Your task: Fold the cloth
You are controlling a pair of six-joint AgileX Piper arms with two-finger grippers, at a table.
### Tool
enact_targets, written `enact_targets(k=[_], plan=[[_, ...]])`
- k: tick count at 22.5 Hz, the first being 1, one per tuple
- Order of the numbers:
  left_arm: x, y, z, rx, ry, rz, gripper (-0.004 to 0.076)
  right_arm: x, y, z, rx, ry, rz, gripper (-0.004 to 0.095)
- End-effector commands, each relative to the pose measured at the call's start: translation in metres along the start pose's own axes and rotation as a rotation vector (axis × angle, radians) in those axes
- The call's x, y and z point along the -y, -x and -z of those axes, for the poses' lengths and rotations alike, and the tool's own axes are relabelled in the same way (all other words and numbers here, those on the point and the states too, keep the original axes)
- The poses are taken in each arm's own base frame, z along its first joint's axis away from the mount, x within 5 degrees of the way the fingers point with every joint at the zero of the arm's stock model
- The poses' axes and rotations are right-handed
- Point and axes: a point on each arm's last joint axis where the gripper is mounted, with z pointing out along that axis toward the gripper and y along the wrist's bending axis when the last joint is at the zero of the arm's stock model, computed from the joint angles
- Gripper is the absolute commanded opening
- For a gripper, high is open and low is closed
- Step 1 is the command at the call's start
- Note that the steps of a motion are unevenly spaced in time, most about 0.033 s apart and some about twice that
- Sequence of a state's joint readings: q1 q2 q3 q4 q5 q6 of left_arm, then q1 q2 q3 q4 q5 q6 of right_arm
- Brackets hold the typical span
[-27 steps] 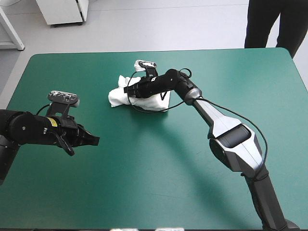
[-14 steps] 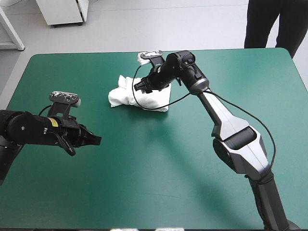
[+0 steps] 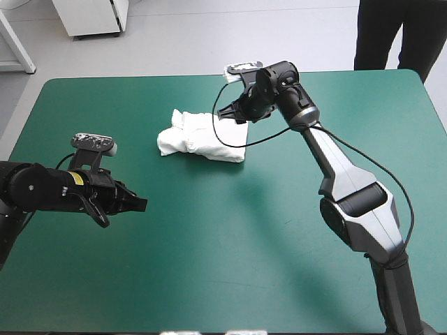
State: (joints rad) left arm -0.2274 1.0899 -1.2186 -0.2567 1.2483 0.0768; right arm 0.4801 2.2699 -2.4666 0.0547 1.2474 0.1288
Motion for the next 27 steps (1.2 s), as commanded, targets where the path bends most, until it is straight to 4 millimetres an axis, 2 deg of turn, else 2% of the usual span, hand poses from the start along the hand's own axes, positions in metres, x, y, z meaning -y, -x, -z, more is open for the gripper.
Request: enact_targets(k=[1, 2, 3, 4, 8, 10, 14, 18, 20, 23, 25, 27], plan=[[0.006, -0.001, 0.014, 0.044, -0.029, 0.003, -0.0010, 0.030, 0.005, 0.025, 0.026, 0.024, -0.045, 0.0515], [0.006, -0.001, 0.014, 0.053, -0.029, 0.003, -0.0010, 0.036, 0.003, 0.020, 0.009, 0.048, -0.052, 0.0576], [0.006, 0.001, 0.015, 0.068, -0.028, 0.003, -0.0010, 0.045, 0.000, 0.011, -0.016, 0.072, -0.083, 0.0680], [0.006, 0.002, 0.015, 0.079, -0.029, 0.004, -0.0010, 0.048, 0.000, 0.007, -0.022, 0.082, -0.091, 0.0712], [0.006, 0.003, 0.015, 0.097, -0.033, 0.006, -0.0010, 0.051, -0.003, -0.019, -0.042, 0.170, -0.113, 0.0664], [0.007, 0.003, 0.015, 0.097, -0.035, 0.007, -0.0010, 0.052, -0.005, -0.038, -0.055, 0.177, -0.118, 0.0658], [0.006, 0.004, 0.014, 0.104, -0.035, 0.011, -0.0010, 0.049, -0.009, -0.057, -0.064, 0.237, -0.133, 0.0658], [0.006, 0.005, 0.014, 0.114, -0.034, 0.012, -0.0010, 0.045, -0.011, -0.068, -0.076, 0.297, -0.134, 0.0656], [0.006, 0.006, 0.014, 0.119, -0.033, 0.012, -0.0010, 0.045, -0.014, -0.078, -0.092, 0.322, -0.152, 0.0589], [0.006, 0.006, 0.014, 0.120, -0.033, 0.012, -0.0010, 0.043, -0.021, -0.092, -0.140, 0.356, -0.174, 0.0423], [0.006, 0.006, 0.014, 0.120, -0.033, 0.012, -0.0010, 0.043, -0.027, -0.099, -0.184, 0.367, -0.179, 0.0235], [0.006, 0.006, 0.014, 0.120, -0.033, 0.012, -0.0010, 0.044, -0.031, -0.102, -0.212, 0.360, -0.173, 0.0001]])
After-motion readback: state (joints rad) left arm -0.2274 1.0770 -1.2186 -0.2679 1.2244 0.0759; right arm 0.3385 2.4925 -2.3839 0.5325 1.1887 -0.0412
